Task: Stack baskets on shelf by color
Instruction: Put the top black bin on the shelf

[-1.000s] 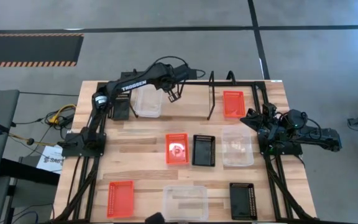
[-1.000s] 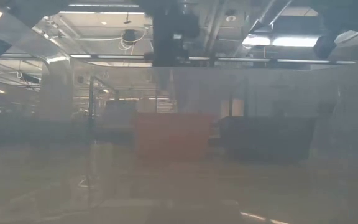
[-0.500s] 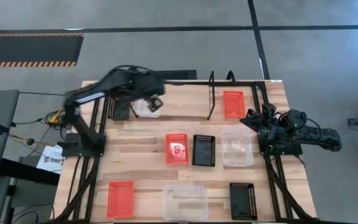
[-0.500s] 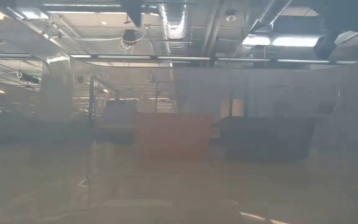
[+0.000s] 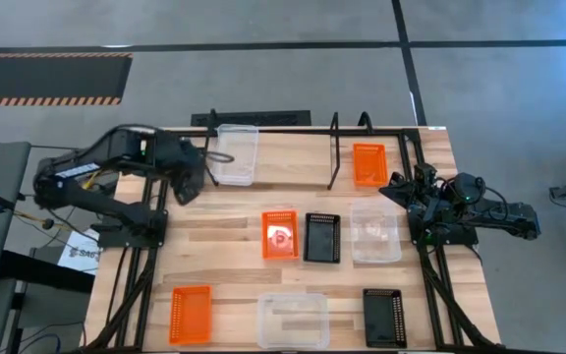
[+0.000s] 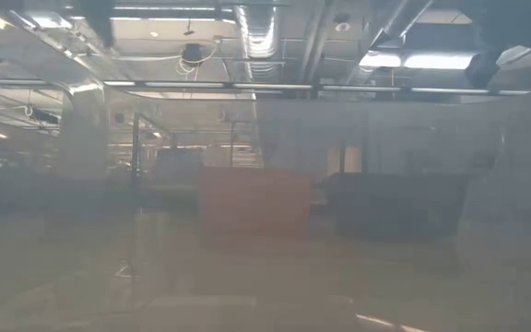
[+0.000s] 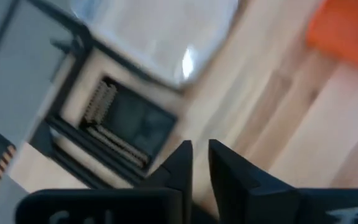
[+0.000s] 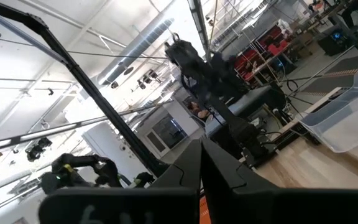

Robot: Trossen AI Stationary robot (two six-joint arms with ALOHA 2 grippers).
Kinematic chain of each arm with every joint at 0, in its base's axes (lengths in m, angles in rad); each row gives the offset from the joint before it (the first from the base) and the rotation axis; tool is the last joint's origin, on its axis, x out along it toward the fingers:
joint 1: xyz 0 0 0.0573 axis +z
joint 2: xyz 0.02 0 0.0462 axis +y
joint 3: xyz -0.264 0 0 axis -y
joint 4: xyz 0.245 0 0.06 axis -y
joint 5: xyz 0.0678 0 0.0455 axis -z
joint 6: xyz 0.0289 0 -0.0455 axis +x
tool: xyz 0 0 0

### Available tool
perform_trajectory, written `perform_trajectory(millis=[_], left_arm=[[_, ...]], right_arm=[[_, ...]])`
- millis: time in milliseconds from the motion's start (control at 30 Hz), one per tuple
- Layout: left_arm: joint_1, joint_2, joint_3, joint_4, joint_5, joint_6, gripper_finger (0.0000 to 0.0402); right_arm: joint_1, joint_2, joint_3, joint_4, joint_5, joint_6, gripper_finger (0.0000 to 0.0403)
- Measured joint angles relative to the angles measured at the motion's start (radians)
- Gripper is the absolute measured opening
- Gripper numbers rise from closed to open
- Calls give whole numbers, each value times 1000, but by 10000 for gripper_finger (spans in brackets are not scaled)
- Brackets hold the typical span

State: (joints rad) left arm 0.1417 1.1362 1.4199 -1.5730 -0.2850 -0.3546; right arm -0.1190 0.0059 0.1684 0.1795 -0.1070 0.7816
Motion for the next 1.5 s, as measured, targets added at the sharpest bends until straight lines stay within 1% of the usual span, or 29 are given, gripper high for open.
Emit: perform_trajectory(millis=[100,167,233,333,400,467,533,600,667,767,833,900,1000,1133,1300,1500], left_arm=[[0,-40,-122,1,37,-3,76],[0,-49,-191,1,38,-15,94],[1,-50,-253,3,30,-82,110],[12,-35,-330,12,-8,-218,129],[13,-23,-378,22,-9,-216,137],[11,-13,-420,47,-6,-161,139],[12,2,-456,73,-3,-140,139],[16,18,-479,86,-13,-175,139],[23,30,-494,88,-17,-288,139],[29,36,-515,92,-57,-553,139],[30,36,-525,94,-84,-694,139],[30,36,-532,99,-102,-799,139],[31,36,-535,98,-123,-891,139],[65,35,-535,89,-130,-921,139],[142,26,-535,88,-88,-846,139],[232,-47,-535,104,-78,-759,139]], right_arm=[[0,0,0,0,0,4,33],[0,0,0,0,0,4,33],[0,0,0,1,1,4,33],[0,0,0,1,8,5,33],[0,0,0,1,20,7,33],[0,0,0,1,27,6,33],[0,0,0,2,29,7,33],[0,0,0,1,29,7,33],[0,0,0,2,30,7,33],[0,0,0,2,30,12,33],[0,0,0,1,30,12,33],[0,0,0,1,30,12,33],[0,0,0,1,30,14,33],[0,0,0,1,30,14,33],[1,0,0,1,30,14,33],[1,0,0,0,28,14,33]])
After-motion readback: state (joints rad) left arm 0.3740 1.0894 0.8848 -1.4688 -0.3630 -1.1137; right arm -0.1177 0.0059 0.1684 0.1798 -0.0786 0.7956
